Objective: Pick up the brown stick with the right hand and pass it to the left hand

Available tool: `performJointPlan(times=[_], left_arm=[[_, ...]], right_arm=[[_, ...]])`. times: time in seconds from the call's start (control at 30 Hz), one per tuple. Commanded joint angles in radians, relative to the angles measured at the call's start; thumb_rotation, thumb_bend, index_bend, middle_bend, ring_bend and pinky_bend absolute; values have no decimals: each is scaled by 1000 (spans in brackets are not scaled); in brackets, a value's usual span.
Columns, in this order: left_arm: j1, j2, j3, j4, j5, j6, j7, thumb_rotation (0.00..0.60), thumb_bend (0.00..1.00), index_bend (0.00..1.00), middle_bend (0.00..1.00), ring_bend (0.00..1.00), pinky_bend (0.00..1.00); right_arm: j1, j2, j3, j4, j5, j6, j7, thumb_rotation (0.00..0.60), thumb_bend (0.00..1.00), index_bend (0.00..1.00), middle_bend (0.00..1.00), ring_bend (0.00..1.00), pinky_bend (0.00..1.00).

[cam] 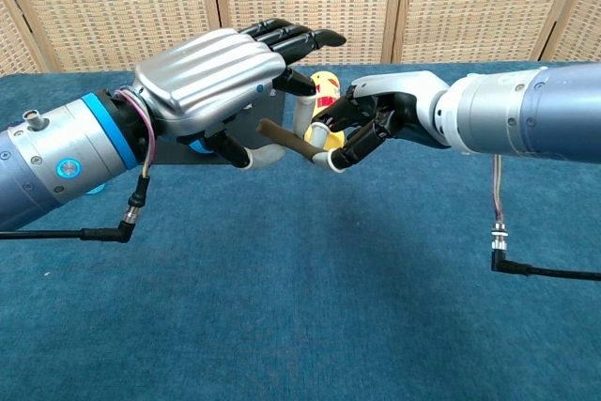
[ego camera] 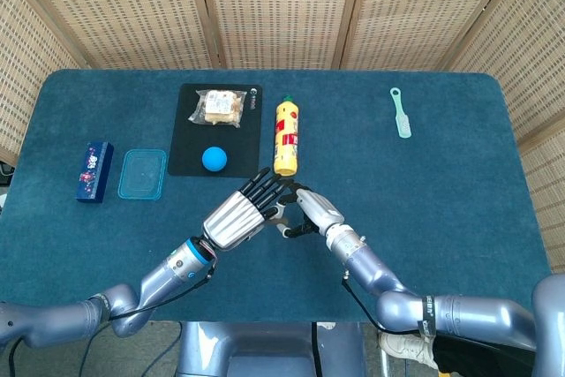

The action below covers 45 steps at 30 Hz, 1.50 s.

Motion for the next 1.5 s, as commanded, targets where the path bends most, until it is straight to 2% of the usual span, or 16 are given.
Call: performJointPlan(times=[0.03, 0.4, 0.87, 1.07, 1.5], left_arm=[[-1, -3, 2, 3, 0, 2, 2, 600, 366, 524, 0, 0, 0], [-5, -12, 2, 18, -9, 6, 3, 600, 379, 566, 0, 0, 0], [-13, -47, -7, 58, -21, 22, 30, 600, 577, 683, 0, 0, 0], [-18, -56, -10, 69, -24, 25, 38, 600, 579, 772, 0, 0, 0], [-20, -52, -21, 99, -42, 33, 59, 600, 578, 821, 0, 0, 0]], right_arm=[[0, 1, -1, 0, -1, -1, 2, 600, 556, 761, 144, 0, 0], [-1, 5, -4, 1, -6, -3, 11, 600, 556, 762, 145, 0, 0], [-8, 13, -5, 4, -21, -14, 33, 600, 556, 763, 146, 0, 0], [-11, 19, -4, 6, -29, -20, 44, 600, 556, 764, 146, 0, 0], [-27, 53, 9, -2, -49, -24, 77, 600, 556, 767, 148, 0, 0]])
